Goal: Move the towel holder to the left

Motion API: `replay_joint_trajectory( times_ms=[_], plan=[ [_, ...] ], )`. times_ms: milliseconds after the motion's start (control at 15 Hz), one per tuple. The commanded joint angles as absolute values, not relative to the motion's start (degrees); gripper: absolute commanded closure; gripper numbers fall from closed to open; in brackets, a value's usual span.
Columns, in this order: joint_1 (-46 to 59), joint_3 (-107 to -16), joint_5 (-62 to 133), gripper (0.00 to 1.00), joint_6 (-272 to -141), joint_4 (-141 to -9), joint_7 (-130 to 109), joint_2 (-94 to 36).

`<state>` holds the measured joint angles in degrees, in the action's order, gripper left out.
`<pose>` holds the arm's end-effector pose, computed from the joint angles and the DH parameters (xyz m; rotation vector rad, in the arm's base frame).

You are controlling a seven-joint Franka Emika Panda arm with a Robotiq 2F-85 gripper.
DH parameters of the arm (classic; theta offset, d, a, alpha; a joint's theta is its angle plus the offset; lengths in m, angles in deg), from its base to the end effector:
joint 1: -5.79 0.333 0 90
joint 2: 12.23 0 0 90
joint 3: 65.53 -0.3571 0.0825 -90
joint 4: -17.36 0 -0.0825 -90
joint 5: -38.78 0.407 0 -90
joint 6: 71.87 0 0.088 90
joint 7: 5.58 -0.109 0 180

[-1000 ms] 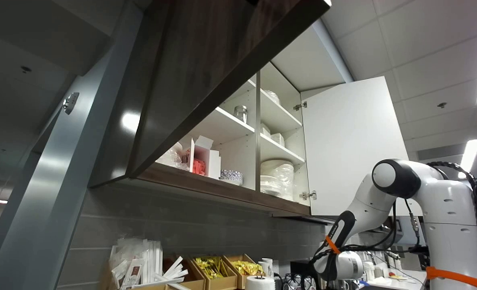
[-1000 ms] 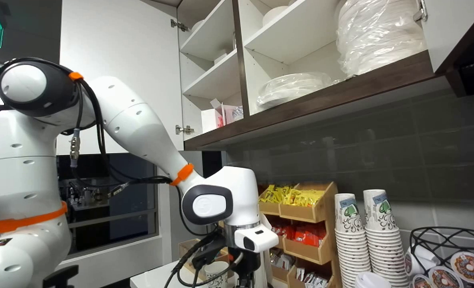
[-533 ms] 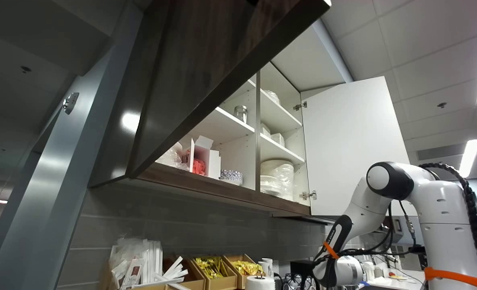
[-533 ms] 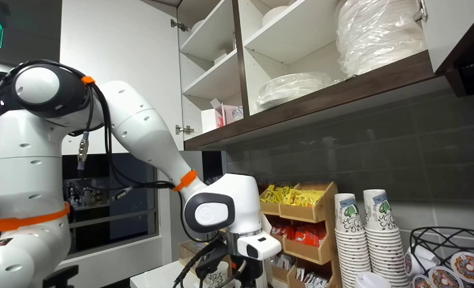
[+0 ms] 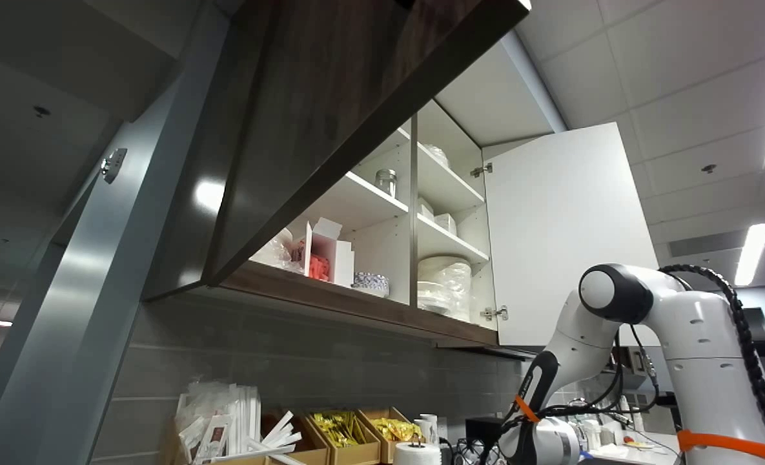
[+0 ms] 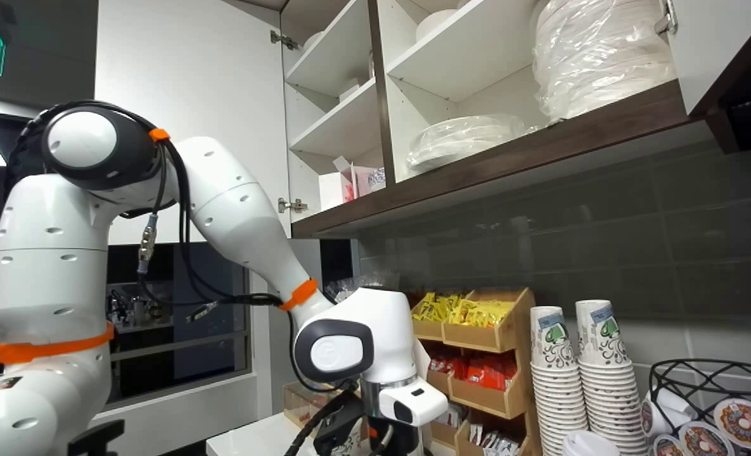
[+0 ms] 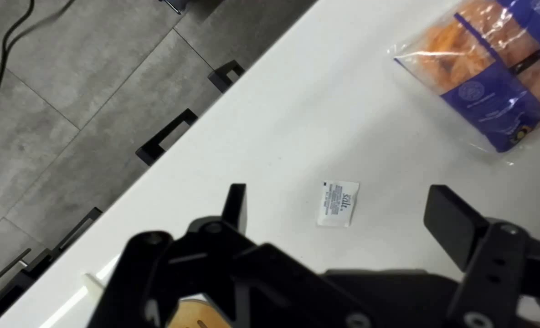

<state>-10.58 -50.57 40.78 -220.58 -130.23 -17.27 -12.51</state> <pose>0.3927 -0.2399 0.2813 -2.8920 1.1897 -0.0274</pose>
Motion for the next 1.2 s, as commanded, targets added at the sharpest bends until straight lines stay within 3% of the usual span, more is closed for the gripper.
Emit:
replay_joint_trajectory(
  times_ms=[0,867,933,1133],
  plan=[
    [-9.43,-51.36,48.79,0.0,-226.39,-129.0,-10.76,-17.08],
    [-7.83,-54.06,50.06,0.03,-234.91,-121.48,-9.96,-30.94],
    [-7.63,-53.82,49.55,0.07,-235.07,-120.98,-10.23,-31.76],
    [-7.29,-53.36,48.48,0.34,-234.85,-119.62,-10.81,-33.66]
  ],
)
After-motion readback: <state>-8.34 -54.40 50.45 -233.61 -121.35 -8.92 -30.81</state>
